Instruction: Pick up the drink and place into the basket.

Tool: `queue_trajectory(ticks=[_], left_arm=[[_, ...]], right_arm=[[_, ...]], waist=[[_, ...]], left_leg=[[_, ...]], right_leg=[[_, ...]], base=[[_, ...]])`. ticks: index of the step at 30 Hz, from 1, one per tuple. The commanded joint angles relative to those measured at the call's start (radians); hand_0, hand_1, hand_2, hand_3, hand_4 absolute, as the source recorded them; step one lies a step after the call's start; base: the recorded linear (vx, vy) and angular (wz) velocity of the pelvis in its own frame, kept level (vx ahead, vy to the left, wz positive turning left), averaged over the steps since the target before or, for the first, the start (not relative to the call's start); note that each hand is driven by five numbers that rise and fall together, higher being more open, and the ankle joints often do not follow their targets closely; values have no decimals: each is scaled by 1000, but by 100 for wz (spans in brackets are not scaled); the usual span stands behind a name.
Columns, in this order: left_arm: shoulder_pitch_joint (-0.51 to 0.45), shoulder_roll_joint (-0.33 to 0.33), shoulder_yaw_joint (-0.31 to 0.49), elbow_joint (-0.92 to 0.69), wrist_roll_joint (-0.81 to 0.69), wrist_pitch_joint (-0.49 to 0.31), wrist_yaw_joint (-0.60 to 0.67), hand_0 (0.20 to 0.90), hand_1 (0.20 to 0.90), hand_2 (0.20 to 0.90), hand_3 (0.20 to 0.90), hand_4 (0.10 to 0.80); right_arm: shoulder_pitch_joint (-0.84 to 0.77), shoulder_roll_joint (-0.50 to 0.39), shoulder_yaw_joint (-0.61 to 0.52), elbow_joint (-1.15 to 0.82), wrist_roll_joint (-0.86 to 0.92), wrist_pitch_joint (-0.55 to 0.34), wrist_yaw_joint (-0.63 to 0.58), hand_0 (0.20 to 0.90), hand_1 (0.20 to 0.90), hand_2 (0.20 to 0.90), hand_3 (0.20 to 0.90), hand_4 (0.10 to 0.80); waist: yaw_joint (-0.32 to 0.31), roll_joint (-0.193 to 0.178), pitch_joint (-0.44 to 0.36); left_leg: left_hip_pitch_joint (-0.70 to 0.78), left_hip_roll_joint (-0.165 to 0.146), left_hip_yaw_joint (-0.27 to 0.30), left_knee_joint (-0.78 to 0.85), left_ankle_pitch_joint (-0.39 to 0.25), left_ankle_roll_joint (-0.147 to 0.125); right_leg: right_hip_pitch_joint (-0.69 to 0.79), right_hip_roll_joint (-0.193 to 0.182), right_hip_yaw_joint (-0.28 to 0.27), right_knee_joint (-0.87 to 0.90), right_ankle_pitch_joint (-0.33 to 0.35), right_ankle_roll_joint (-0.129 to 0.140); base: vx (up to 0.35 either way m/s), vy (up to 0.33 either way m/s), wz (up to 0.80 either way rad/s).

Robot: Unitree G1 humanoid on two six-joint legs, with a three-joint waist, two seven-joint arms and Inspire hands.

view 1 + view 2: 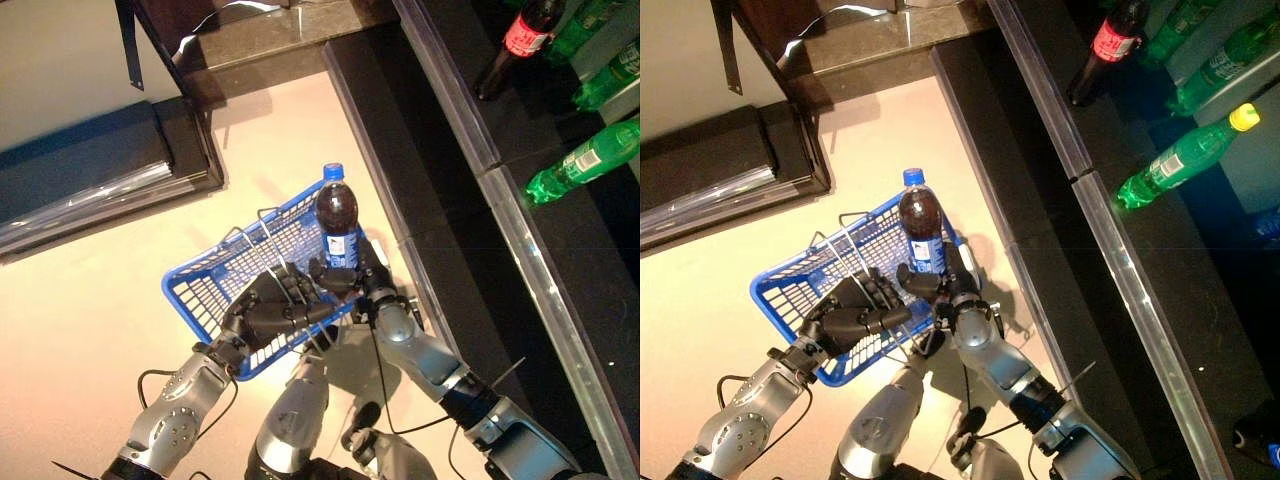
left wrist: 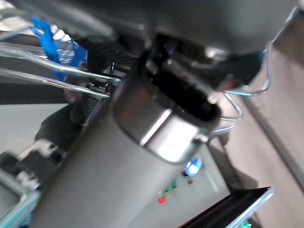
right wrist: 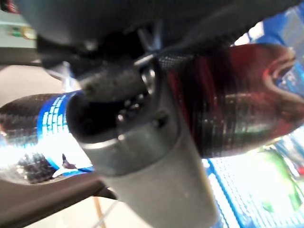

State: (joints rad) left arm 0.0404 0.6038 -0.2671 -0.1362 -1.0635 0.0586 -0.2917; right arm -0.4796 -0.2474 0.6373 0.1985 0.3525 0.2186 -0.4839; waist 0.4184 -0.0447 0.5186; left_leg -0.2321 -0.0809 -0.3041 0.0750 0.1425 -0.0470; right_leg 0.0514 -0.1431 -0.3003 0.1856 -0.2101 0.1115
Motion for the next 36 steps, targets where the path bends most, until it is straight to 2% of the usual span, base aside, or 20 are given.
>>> queue_trajectory(ticks=[1,9,17,25,32,36], left_arm=[[-141,-53,-3,-434,-66,-142,-315,300,300,300,200,100],[-178,-31,11,-441,-53,-140,-407,300,300,300,200,100],[-196,-22,38,-452,-30,-143,-465,300,300,300,200,100],[-225,-9,61,-465,-30,-181,-497,300,300,300,200,100],[-219,-31,85,-477,-51,-151,-523,300,300,300,200,100],[-237,-47,72,-485,-20,-148,-498,300,300,300,200,100]], right_arm=[[-156,92,33,-67,-69,-118,-24,300,300,300,200,100],[-199,142,15,105,-74,-110,-67,300,300,300,200,100],[-189,160,12,239,-46,-101,-85,300,300,300,200,100],[-154,179,30,315,-52,-98,-52,300,300,300,200,100],[-113,203,34,370,-66,-117,-13,300,300,300,200,100],[-120,217,54,404,-111,-89,28,300,300,300,200,100]], waist=[[-15,1,-147],[10,10,-134],[17,18,-122],[12,23,-103],[10,34,-83],[11,33,-78]], left_leg=[[-10,-5,-3,144,-98,41],[-29,-15,-25,147,-92,38],[-42,-18,-23,142,-89,38],[-51,-19,-15,131,-86,41],[-57,-22,-15,122,-81,44],[-60,-25,-17,119,-78,45]], right_leg=[[-22,-41,-26,-53,192,-56],[-38,-48,-46,-45,192,-56],[-58,-55,-53,-38,198,-53],[-82,-60,-50,-34,208,-46],[-102,-62,-50,-29,213,-44],[-110,-61,-49,-27,214,-43]], base=[[11,6,7],[18,-6,9],[14,4,3],[0,0,0],[-5,2,0],[0,0,0]])
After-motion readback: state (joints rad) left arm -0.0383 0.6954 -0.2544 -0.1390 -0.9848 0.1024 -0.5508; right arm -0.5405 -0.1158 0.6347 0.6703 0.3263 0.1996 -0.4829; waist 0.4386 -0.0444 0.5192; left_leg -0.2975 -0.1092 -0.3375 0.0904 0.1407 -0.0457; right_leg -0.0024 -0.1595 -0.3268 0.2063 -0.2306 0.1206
